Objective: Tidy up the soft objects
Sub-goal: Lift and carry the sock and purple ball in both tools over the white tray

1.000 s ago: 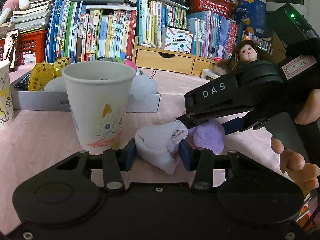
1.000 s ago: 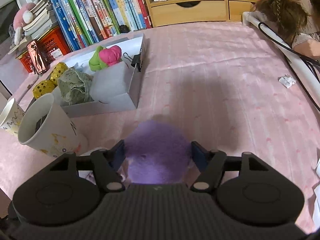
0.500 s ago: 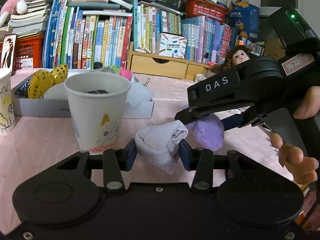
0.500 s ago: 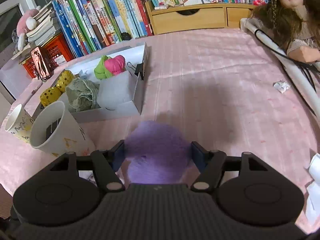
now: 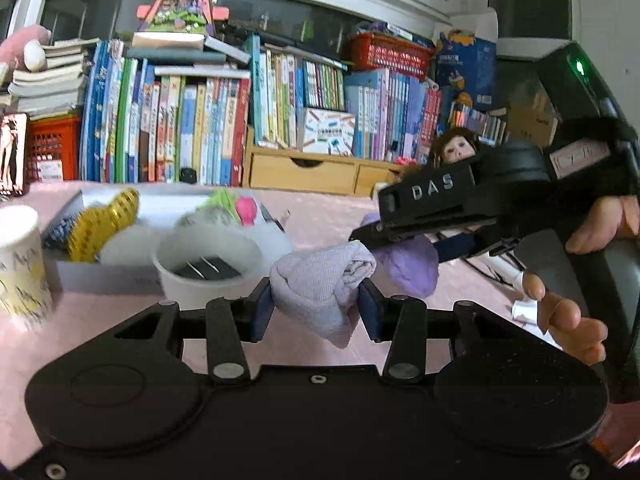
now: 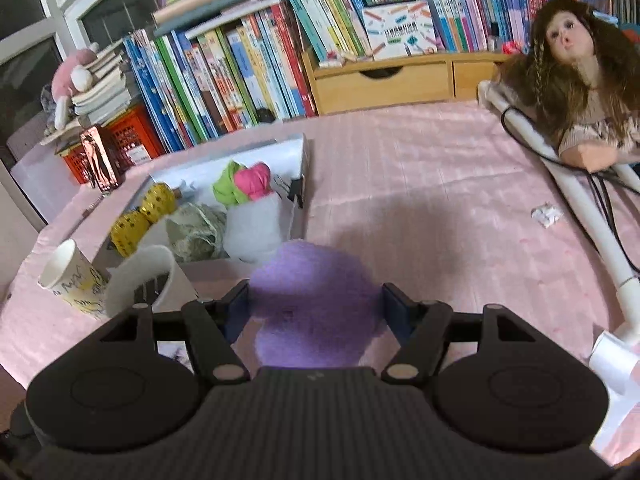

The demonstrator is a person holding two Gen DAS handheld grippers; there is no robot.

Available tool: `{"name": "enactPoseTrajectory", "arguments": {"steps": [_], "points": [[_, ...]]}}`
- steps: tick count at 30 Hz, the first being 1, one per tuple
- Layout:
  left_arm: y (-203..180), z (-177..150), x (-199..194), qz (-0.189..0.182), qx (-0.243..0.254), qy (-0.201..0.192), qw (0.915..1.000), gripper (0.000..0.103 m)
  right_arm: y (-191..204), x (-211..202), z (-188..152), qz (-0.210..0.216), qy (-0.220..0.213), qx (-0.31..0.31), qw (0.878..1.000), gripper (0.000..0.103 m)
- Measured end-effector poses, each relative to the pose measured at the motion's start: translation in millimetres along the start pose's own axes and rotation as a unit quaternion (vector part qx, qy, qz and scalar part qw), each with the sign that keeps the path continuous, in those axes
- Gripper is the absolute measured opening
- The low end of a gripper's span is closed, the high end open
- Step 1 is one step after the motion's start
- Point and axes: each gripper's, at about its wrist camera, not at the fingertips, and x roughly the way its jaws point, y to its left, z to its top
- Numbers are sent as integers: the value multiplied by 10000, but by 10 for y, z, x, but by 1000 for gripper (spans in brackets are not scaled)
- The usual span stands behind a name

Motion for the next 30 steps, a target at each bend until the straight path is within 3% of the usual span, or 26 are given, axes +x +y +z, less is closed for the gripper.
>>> {"name": "enactPoseTrajectory", "arguments": {"steps": [17, 30], "points": [[700, 646, -306, 579, 81, -377, 9976, 43, 627, -34, 267, 364, -373, -297, 9982, 71], [1238, 975, 13, 910, 71, -115, 9958, 43, 929, 158, 518, 447, -472, -257, 9976, 71]]}}
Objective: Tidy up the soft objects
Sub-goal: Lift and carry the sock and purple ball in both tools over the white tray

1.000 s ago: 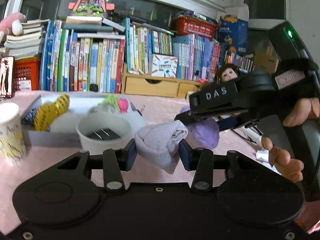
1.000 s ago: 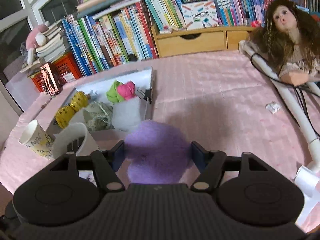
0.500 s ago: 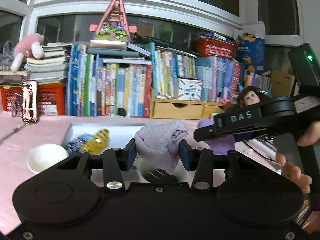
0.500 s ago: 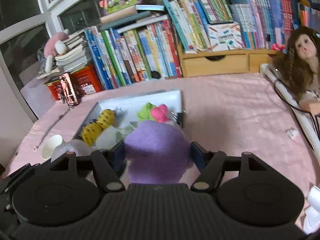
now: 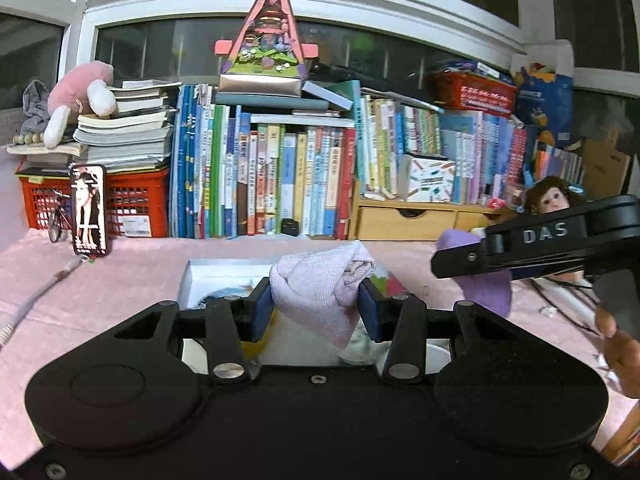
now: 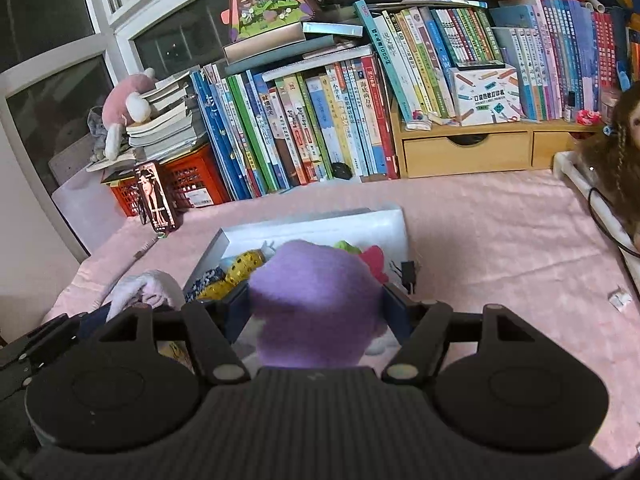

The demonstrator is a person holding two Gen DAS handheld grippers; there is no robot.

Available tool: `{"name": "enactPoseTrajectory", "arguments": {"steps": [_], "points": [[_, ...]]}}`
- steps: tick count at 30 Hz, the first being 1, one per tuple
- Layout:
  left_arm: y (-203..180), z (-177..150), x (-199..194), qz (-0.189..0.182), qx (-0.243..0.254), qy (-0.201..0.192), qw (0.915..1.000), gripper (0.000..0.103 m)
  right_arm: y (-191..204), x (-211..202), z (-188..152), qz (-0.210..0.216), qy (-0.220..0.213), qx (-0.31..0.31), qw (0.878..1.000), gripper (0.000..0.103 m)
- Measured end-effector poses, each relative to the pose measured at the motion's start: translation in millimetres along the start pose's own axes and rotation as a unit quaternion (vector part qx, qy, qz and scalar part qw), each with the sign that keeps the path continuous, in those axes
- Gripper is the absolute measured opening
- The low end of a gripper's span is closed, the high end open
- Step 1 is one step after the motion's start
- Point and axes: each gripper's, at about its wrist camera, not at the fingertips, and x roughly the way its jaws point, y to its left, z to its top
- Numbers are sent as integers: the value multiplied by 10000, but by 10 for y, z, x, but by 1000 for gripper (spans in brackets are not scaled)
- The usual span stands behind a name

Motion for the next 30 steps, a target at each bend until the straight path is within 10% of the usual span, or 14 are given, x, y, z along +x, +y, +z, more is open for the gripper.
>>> {"name": "enactPoseTrajectory", "arguments": {"steps": [30], "points": [[319, 425, 1289, 201, 95, 1043, 9943, 43, 129, 763, 478, -287, -83, 282, 9992, 71]]}}
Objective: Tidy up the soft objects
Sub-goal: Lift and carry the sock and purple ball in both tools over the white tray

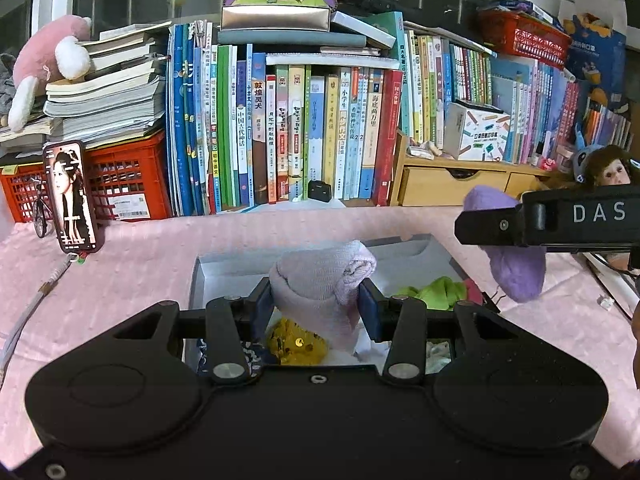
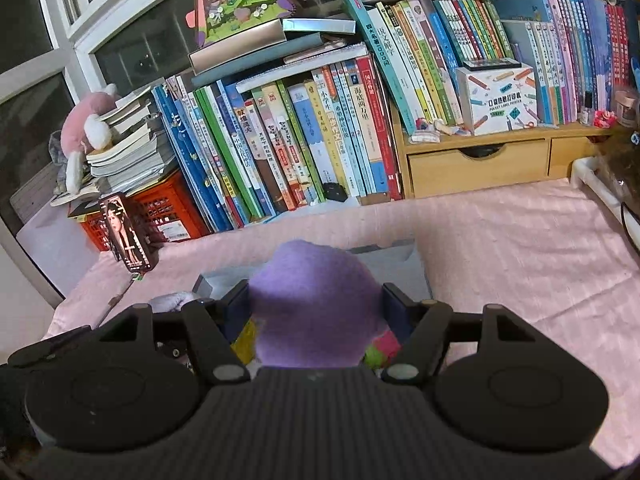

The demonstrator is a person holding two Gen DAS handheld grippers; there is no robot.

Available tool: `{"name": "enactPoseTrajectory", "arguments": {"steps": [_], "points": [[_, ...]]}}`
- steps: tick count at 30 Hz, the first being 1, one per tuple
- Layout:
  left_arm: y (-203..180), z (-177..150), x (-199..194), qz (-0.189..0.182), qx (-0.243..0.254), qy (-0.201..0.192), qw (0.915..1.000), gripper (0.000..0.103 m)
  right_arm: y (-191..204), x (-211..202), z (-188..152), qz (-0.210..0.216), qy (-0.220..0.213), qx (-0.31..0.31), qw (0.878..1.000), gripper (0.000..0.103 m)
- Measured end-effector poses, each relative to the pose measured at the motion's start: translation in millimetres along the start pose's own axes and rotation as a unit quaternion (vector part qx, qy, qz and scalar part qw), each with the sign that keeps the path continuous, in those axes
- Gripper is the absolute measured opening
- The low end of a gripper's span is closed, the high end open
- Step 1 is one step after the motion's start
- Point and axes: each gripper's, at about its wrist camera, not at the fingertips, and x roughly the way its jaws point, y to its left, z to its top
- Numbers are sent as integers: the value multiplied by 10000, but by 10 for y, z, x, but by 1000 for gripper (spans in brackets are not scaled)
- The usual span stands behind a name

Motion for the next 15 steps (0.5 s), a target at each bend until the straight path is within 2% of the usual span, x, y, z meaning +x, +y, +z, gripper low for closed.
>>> {"name": "enactPoseTrajectory", "arguments": {"steps": [7, 15], "points": [[1, 85, 160, -79, 105, 3, 9999, 43, 3, 99, 56, 21, -59, -169, 9998, 71], [51, 278, 381, -323, 60, 330, 9989, 43, 34, 279, 114, -113, 154, -291, 9994, 71]]}}
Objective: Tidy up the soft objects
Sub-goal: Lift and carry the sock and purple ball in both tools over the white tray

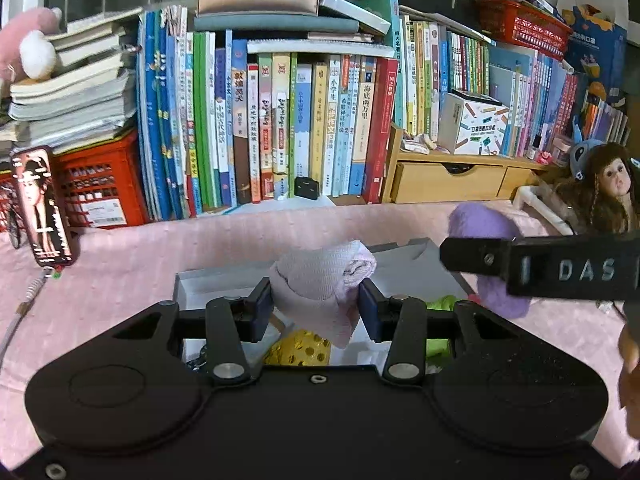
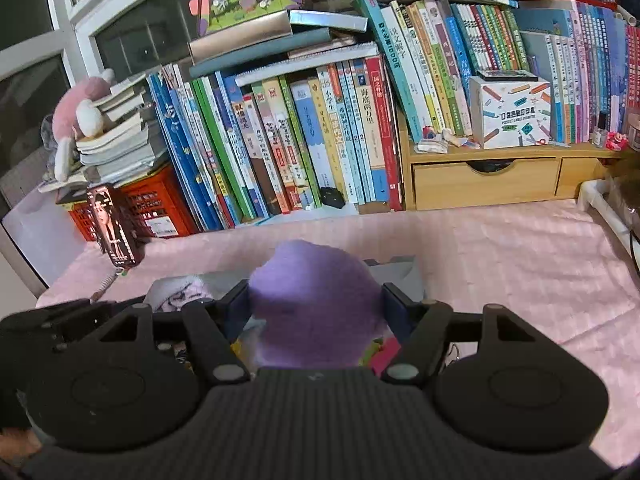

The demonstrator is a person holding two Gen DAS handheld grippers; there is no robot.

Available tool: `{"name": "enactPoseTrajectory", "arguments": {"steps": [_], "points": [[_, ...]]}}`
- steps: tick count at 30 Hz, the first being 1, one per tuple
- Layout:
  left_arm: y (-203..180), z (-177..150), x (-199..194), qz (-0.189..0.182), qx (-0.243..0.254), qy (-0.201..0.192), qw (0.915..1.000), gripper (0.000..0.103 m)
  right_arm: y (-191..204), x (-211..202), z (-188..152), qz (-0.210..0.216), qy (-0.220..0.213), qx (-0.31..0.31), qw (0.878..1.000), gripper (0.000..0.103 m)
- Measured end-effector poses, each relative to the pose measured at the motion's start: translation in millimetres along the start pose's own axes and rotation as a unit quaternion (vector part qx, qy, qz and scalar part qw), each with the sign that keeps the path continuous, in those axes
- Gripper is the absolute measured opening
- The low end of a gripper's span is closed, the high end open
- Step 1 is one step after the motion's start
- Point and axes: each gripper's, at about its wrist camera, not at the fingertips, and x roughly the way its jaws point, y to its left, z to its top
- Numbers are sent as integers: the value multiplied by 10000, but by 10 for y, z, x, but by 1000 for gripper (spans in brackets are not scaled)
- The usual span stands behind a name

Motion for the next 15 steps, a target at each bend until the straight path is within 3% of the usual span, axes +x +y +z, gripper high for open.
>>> {"name": "enactPoseTrajectory", "arguments": {"steps": [15], "points": [[241, 167, 491, 54, -201, 528, 9984, 43, 13, 424, 127, 143, 444, 299, 9985, 71]]}}
